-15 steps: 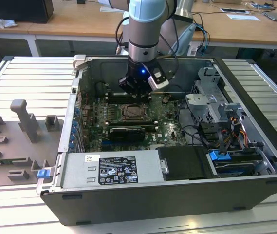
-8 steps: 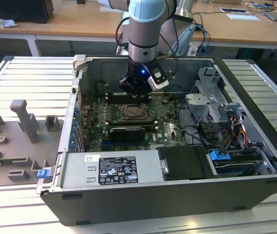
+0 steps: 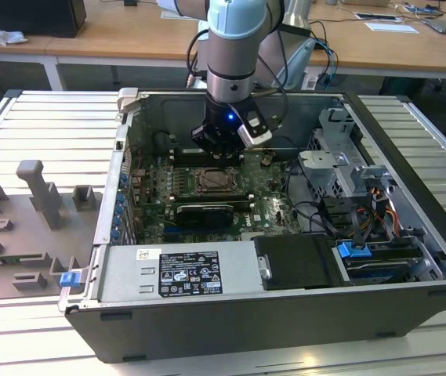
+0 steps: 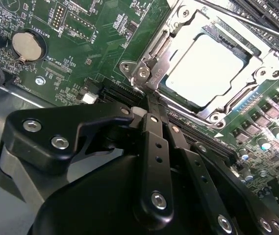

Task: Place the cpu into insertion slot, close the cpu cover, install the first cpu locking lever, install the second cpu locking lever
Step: 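Install the first cpu locking lever, then install the second cpu locking lever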

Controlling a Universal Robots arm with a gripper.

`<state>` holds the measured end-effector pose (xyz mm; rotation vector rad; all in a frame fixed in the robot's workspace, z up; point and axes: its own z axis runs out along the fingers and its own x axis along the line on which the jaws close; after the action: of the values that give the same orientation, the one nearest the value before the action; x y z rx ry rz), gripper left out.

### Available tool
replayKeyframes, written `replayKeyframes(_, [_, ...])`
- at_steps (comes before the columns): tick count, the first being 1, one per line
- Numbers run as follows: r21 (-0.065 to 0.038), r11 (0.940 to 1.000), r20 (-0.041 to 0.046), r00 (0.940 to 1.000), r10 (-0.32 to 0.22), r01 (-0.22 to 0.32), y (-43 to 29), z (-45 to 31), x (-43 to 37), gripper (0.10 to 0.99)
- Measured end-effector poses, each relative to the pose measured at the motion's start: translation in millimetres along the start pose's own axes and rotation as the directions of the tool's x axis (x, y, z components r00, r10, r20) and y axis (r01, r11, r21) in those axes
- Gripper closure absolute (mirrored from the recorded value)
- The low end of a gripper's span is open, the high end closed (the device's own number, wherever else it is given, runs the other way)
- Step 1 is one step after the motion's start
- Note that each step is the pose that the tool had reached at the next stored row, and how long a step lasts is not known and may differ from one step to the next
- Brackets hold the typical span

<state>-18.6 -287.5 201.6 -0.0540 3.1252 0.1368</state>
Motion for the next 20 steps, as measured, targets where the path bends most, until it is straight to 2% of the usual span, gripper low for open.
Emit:
replayKeyframes(1, [0.000, 1.0000, 0.0002, 1.0000, 0.000, 0.000, 0.1, -1.2, 0.0, 0.980])
replayKeyframes(4, [0.000, 1.0000, -0.0001, 1.0000, 0.000, 0.000, 1.1, -12.8, -0.2, 0.980])
replayKeyframes(5, [0.000, 1.0000, -0.0001, 1.0000, 0.000, 0.000, 1.2, -13.7, -0.2, 0.980])
replayKeyframes(20, [0.000, 1.0000, -0.0007, 1.0000, 0.000, 0.000, -11.4, -14.9, 0.1, 0.980])
